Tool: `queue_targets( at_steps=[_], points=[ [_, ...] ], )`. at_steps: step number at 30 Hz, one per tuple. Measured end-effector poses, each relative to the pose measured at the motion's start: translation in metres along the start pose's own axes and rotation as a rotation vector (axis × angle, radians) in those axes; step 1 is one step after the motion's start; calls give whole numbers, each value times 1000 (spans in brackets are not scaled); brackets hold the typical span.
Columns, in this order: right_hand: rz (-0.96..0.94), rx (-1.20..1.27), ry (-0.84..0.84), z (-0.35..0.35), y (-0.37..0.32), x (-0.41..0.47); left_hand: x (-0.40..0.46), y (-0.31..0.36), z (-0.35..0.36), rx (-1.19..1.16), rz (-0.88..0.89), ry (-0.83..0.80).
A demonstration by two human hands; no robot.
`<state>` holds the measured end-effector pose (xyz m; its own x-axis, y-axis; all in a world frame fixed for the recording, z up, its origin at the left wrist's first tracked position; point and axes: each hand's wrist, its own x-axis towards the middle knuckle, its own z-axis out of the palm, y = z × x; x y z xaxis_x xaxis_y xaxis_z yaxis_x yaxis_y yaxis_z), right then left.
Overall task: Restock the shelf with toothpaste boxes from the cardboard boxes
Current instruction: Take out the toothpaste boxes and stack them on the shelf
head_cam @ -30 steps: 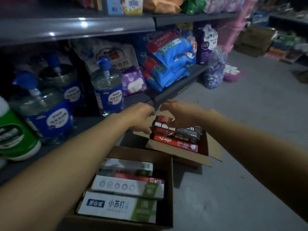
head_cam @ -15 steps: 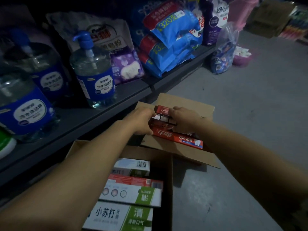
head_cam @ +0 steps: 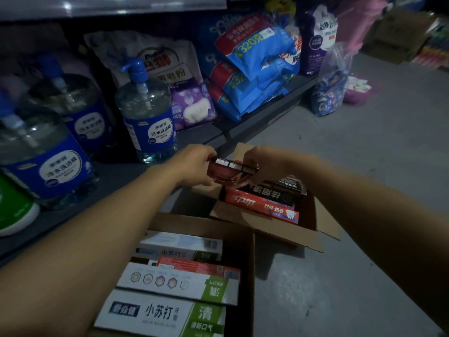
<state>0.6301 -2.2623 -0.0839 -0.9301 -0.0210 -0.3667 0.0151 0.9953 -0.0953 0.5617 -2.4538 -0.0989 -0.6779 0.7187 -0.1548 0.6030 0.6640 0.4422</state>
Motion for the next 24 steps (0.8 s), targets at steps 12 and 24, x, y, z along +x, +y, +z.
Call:
queue_targets(
  at_steps=[12,24],
  points=[
    [-105,241,45,-102,-82,-36,-78,-15,-126,-94,-11,154],
    [-306,516,266,-248,-185,-82,-178,-40,-239,-303,-84,287]
  ],
)
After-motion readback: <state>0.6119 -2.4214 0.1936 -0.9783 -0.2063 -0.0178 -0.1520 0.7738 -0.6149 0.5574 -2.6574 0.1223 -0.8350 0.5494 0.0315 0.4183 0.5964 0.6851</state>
